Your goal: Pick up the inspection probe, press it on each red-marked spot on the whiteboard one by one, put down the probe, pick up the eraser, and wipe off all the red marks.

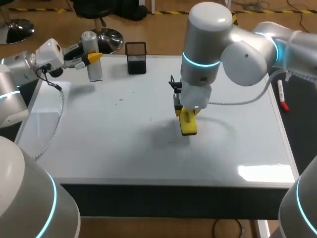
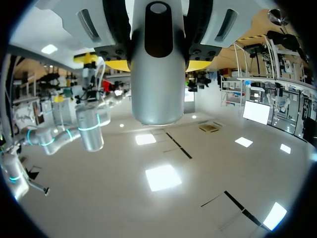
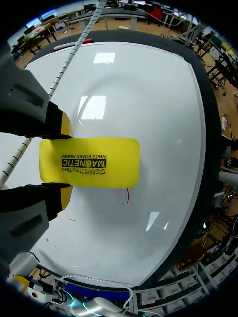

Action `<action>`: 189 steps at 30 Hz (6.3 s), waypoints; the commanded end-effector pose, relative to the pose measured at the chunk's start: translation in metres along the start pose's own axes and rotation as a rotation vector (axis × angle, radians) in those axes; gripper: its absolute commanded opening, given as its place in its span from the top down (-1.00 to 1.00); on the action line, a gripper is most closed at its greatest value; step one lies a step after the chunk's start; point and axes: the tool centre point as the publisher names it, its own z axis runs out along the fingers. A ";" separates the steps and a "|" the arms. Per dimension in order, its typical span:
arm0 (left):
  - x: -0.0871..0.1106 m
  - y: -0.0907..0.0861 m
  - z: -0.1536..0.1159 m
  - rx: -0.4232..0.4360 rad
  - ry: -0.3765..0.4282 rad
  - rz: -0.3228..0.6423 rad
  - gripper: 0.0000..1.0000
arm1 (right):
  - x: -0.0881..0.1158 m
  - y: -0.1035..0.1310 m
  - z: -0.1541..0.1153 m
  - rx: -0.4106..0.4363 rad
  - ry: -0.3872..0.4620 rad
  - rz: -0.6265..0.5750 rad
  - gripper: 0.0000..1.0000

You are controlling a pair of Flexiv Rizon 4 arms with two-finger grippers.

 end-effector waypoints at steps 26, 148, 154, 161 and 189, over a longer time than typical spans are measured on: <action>0.001 -0.001 0.000 0.000 -0.002 0.002 1.00 | 0.077 -0.186 -0.001 -0.065 -0.011 0.024 1.00; 0.001 -0.001 0.000 0.000 -0.002 0.002 1.00 | 0.144 -0.225 -0.127 -0.017 -0.519 0.846 -1.00; 0.001 -0.001 0.000 0.000 -0.002 0.002 1.00 | 0.144 -0.225 -0.127 -0.017 -0.519 0.846 -1.00; 0.003 -0.001 0.000 0.000 -0.003 -0.001 1.00 | 0.144 -0.225 -0.127 -0.017 -0.519 0.846 -1.00; -0.053 -0.058 0.121 0.087 0.285 0.076 1.00 | 0.144 -0.225 -0.127 -0.017 -0.519 0.846 -1.00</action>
